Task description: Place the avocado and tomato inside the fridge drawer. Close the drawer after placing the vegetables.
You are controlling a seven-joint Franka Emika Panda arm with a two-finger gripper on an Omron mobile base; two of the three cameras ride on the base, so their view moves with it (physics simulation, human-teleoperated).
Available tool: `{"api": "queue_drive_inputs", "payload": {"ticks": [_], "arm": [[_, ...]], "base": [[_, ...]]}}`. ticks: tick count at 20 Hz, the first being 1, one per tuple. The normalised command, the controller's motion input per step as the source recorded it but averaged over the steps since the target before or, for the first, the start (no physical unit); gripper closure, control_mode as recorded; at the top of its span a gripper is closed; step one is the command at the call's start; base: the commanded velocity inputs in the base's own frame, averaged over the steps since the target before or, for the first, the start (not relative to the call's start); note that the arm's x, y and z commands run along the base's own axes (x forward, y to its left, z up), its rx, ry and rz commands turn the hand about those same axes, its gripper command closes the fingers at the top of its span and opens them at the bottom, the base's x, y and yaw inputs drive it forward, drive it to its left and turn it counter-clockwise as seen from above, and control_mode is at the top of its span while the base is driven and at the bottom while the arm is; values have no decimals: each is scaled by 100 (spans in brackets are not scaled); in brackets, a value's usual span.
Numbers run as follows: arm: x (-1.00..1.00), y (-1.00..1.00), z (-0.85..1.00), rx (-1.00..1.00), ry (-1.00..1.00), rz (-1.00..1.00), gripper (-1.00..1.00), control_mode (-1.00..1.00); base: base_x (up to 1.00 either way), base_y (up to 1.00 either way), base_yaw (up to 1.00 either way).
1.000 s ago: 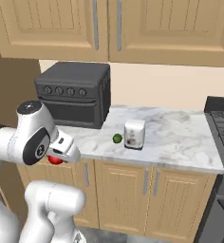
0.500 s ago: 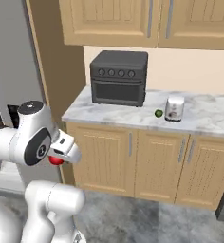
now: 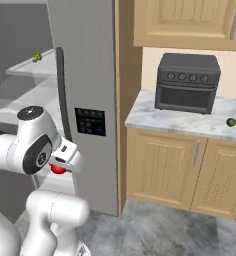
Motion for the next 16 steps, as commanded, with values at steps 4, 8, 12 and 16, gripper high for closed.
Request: {"api": "queue_drive_inputs", "payload": {"ticks": [4,8,12,16], "arm": [[0,0,0,0,0,0,100,100],[0,0,0,0,0,0,100,100],[0,0,0,0,0,0,100,100],[0,0,0,0,0,0,100,100]], "base": [[-17,83,27],[8,31,18],[41,4,6],[61,16,0]]}}
